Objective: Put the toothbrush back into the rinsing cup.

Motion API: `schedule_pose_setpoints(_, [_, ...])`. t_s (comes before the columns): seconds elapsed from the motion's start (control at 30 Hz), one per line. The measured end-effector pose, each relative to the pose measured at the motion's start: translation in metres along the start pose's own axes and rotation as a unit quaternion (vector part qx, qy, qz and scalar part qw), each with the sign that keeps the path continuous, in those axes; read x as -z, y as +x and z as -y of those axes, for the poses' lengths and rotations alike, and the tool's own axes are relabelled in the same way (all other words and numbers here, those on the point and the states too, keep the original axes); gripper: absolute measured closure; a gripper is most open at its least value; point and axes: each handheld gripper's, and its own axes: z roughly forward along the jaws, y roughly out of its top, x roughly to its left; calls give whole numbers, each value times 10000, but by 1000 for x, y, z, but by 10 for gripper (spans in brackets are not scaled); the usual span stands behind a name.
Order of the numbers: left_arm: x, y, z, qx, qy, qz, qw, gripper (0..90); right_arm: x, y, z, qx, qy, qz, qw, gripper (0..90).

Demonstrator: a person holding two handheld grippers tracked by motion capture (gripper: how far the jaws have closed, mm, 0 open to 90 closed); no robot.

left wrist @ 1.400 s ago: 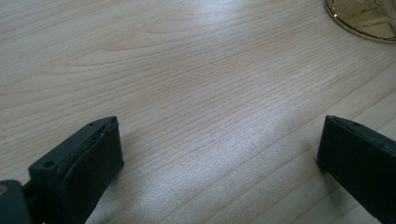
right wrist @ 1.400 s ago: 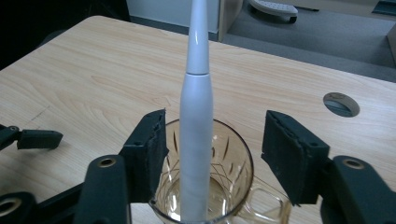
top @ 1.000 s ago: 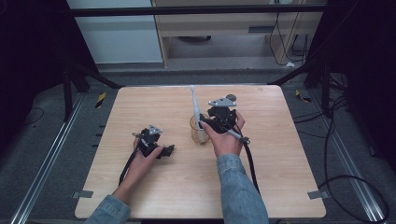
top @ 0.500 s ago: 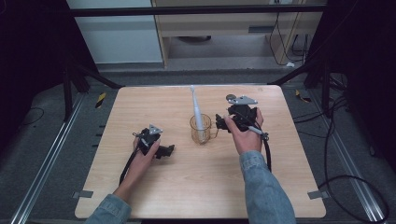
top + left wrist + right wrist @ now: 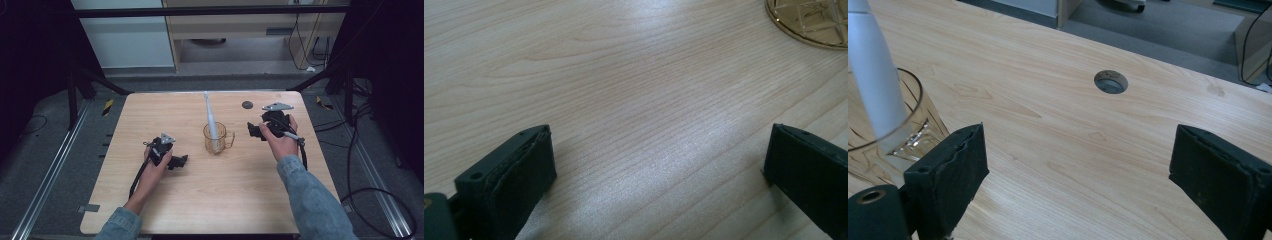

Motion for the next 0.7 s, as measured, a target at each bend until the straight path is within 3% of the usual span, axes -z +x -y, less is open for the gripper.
schedule_pose_setpoints(0.2, [0,0,0,-2,4,-5,10000,0,-4,-7,3,50,-49,-46,10000,87])
schedule_pose_setpoints(0.43, [0,0,0,2,0,-5,10000,0,3,-21,3,-196,-83,89,9997,88])
schedule_pose_setpoints(0.7, [0,0,0,-4,5,-6,10000,0,11,-39,16,-432,-85,277,9986,86])
